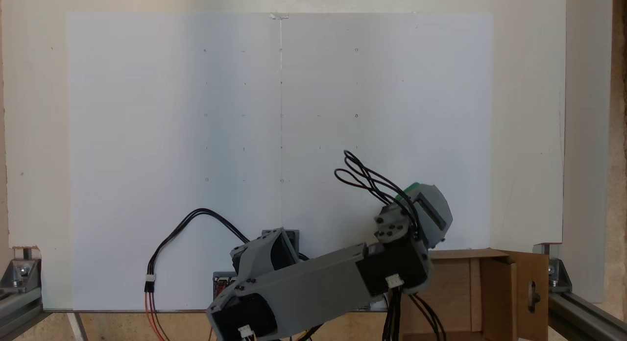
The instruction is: Grasp a green dice and put it in the bin.
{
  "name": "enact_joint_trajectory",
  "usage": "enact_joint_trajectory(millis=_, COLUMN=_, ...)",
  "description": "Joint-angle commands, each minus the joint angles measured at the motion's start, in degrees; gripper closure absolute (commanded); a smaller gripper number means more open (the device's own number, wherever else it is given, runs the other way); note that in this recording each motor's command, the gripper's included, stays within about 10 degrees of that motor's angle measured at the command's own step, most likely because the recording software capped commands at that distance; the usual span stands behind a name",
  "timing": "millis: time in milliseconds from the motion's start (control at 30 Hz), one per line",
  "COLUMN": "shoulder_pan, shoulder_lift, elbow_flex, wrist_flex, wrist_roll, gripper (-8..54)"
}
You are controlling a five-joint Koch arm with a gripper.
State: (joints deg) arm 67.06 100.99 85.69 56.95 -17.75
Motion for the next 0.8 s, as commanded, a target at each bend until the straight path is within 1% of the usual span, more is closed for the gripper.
enact_joint_trajectory(millis=0, shoulder_pan=4.57, shoulder_lift=1.85, elbow_flex=-3.69, wrist_flex=2.02, wrist_roll=1.67, gripper=33.3)
enact_joint_trajectory(millis=200, shoulder_pan=15.82, shoulder_lift=1.85, elbow_flex=-4.48, wrist_flex=5.27, wrist_roll=1.67, gripper=33.3)
enact_joint_trajectory(millis=467, shoulder_pan=25.49, shoulder_lift=0.97, elbow_flex=-5.89, wrist_flex=4.92, wrist_roll=1.67, gripper=33.3)
enact_joint_trajectory(millis=600, shoulder_pan=28.56, shoulder_lift=-7.03, elbow_flex=-13.97, wrist_flex=4.92, wrist_roll=3.96, gripper=33.3)
enact_joint_trajectory(millis=767, shoulder_pan=30.5, shoulder_lift=-14.77, elbow_flex=-21.45, wrist_flex=4.75, wrist_roll=6.68, gripper=33.3)
